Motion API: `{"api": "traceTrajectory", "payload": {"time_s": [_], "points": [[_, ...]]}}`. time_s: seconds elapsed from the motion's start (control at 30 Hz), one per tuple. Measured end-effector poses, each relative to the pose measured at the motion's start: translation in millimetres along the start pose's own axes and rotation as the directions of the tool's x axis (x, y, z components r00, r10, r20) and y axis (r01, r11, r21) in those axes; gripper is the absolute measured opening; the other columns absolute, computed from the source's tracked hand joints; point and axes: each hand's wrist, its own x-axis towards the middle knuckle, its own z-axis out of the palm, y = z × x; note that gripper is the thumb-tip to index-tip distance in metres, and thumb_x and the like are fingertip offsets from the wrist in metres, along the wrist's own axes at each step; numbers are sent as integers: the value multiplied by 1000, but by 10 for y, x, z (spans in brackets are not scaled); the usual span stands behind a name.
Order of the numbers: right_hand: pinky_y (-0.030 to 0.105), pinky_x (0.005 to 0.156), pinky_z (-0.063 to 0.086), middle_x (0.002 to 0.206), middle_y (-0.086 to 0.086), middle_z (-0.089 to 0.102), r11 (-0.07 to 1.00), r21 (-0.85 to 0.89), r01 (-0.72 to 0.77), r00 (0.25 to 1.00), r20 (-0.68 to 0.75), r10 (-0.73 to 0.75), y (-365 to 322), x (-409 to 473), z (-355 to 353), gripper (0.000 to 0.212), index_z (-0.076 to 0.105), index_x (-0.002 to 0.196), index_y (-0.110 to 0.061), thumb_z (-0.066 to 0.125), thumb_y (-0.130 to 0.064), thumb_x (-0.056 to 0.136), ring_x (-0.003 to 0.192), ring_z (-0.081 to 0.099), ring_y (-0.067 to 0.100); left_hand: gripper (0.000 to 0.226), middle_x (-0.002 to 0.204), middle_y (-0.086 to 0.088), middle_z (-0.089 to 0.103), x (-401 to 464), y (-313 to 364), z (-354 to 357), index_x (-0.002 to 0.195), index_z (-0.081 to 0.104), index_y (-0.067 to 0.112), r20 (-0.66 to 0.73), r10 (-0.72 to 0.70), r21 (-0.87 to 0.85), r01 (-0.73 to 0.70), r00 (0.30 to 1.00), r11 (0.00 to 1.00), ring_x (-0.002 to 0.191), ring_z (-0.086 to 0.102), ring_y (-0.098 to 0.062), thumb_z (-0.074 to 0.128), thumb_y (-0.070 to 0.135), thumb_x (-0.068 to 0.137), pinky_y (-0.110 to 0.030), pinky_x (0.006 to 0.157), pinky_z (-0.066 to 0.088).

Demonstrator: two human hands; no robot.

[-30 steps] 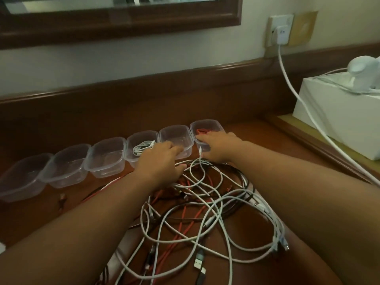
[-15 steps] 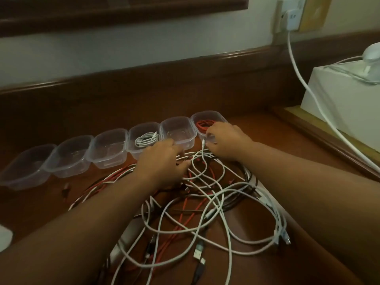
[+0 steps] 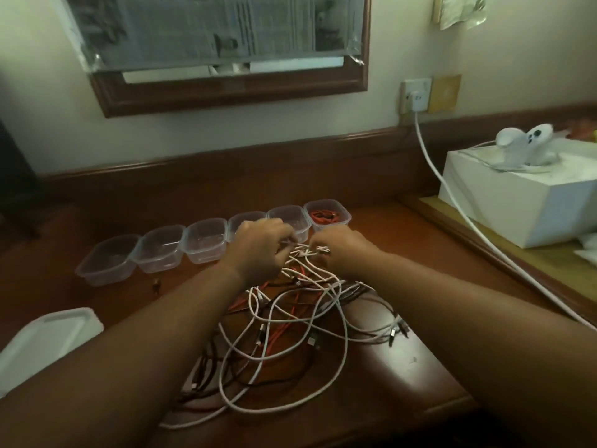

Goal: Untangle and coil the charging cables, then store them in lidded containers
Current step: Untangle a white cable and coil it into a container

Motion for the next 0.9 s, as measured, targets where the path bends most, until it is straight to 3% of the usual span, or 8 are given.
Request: {"api": "traceTrajectory", "payload": {"time_s": [0.17,0.3,0.4,0.47,0.53,0.67,0.8,0.9], "points": [[25,58,45,76,-1,60,856,515,-41,989,-103,110,-349,-245,-537,21,57,83,-21,50,-28,102,68,58,13,11,87,7,64,-67,85,-504,101,66,23,-148,-49,-174,22,988,984,76,61,-12,61,27,92,-43,69,56],[26,52,39,63,-1,45,445,893,70,967,-169,188,-679,-472,-895,27,51,77,-15,47,-21,103,53,41,12,7,89,4,66,-253,-3,-627,100,66,21,-99,-206,-211,182,973,960,83,63,-13,63,23,93,-43,77,58],[28,49,32,56,-3,37,158,970,186,952,-217,214,-814,-614,-989,33,46,71,-17,44,-20,103,47,32,11,8,84,0,66,-473,-111,-621,90,66,19,-49,-356,-272,330,933,904,80,65,-18,63,25,94,-46,77,59],[28,48,31,54,-4,35,64,976,209,948,-218,234,-866,-703,-975,32,46,71,-17,46,-19,102,44,30,10,18,83,-5,68,-617,-75,-680,85,67,17,-32,-486,-449,421,873,788,81,66,-24,59,27,98,-42,73,58],[27,49,33,57,-3,39,166,971,172,943,-211,259,-896,-775,-924,27,49,74,-16,50,-19,101,47,34,10,29,86,-9,69,-715,41,-787,86,68,11,4,-611,-642,471,792,605,81,66,-24,52,30,102,-31,64,53],[23,53,42,74,1,54,585,811,2,985,-103,139,-984,-896,-682,14,58,88,-13,62,-24,95,60,50,10,42,81,-11,69,-703,278,-1035,93,69,6,61,-709,-831,429,703,354,69,65,-19,47,40,103,-27,56,50],[24,68,48,103,1,63,721,692,-19,956,223,-189,-1229,-1099,-353,37,61,119,-17,70,-36,89,86,60,11,31,60,3,51,-566,552,-1266,84,66,12,170,-708,-966,258,686,19,46,43,-6,53,35,101,-18,44,29],[29,73,51,96,4,67,857,506,100,953,199,-229,-1415,-1190,-81,36,67,111,-7,68,-37,91,88,64,19,17,59,5,44,-550,721,-1338,87,62,13,221,-651,-974,198,726,-110,47,38,-4,58,25,99,-17,44,27]]}}
